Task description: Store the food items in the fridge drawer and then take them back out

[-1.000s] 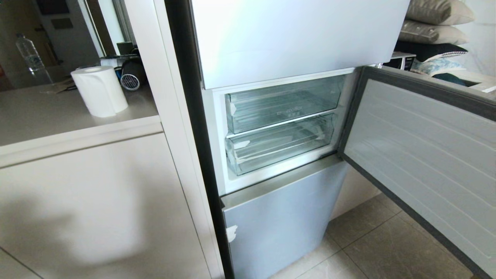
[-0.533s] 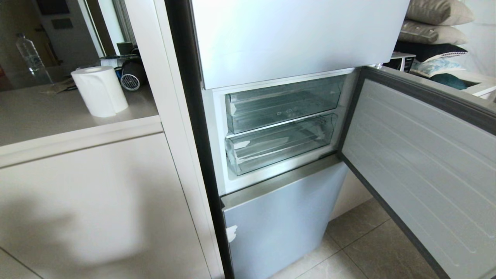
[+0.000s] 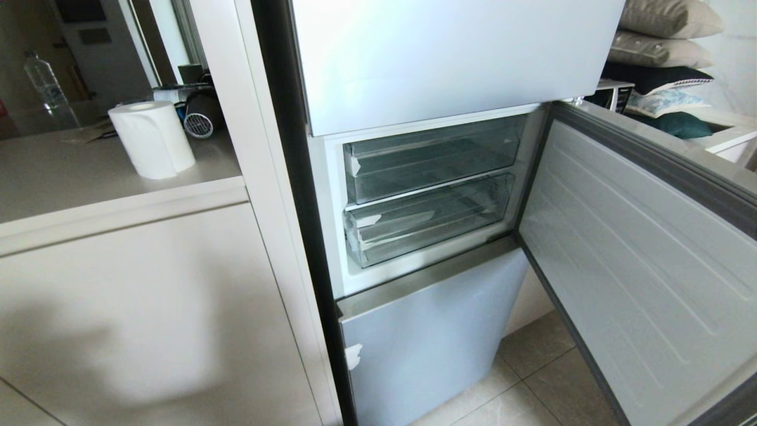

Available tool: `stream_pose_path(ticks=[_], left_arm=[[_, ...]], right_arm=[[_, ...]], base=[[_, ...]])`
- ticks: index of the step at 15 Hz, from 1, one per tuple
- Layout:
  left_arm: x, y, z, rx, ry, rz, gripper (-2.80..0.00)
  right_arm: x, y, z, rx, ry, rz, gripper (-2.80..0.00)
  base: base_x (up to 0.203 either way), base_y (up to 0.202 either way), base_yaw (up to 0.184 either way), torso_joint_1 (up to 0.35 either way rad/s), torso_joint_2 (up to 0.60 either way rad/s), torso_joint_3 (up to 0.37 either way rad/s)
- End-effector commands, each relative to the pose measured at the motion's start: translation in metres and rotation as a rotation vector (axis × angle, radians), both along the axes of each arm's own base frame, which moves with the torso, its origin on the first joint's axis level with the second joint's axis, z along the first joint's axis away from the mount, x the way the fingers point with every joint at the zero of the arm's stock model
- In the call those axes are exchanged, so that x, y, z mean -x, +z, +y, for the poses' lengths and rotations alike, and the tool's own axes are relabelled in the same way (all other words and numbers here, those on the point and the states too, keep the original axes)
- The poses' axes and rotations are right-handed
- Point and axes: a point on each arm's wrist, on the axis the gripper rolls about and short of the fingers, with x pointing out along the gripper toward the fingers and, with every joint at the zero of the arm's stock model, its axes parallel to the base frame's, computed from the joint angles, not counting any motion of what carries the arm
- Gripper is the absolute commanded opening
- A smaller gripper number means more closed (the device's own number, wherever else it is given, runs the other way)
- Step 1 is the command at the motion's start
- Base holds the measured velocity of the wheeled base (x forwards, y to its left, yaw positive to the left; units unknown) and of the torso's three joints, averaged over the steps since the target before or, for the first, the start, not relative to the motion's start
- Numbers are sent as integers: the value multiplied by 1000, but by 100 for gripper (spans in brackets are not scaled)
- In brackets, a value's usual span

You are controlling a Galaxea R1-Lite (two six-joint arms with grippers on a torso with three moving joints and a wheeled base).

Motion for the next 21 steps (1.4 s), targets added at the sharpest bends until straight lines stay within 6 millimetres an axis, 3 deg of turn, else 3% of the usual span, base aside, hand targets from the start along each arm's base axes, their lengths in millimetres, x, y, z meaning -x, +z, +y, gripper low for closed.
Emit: stream_pose_path(ticks=[1,3,7,11,18,19,21], left_arm=[[0,0,0,0,0,-2,-280],[0,0,0,0,0,-2,-280],[0,0,0,0,0,-2,-280],[0,0,0,0,0,-2,-280],[0,0,0,0,0,-2,-280],[0,0,0,1,0,-2,-280],[0,0,0,1,0,-2,-280]], right_arm=[[-32,-29,17,-13,130,43,-280],[-57,-48,39,15,244,84,-280],[-92,-62,93,178,445,108,-280],[-96,-60,150,343,565,22,-280],[-84,-34,217,391,809,-211,-280],[-89,-32,227,406,825,-238,-280],[-117,-39,247,445,807,-224,-280]], base=[[0,0,0,0,0,0],[0,0,0,0,0,0],[0,0,0,0,0,0],[0,0,0,0,0,0],[0,0,0,0,0,0],[0,0,0,0,0,0],[0,0,0,0,0,0]])
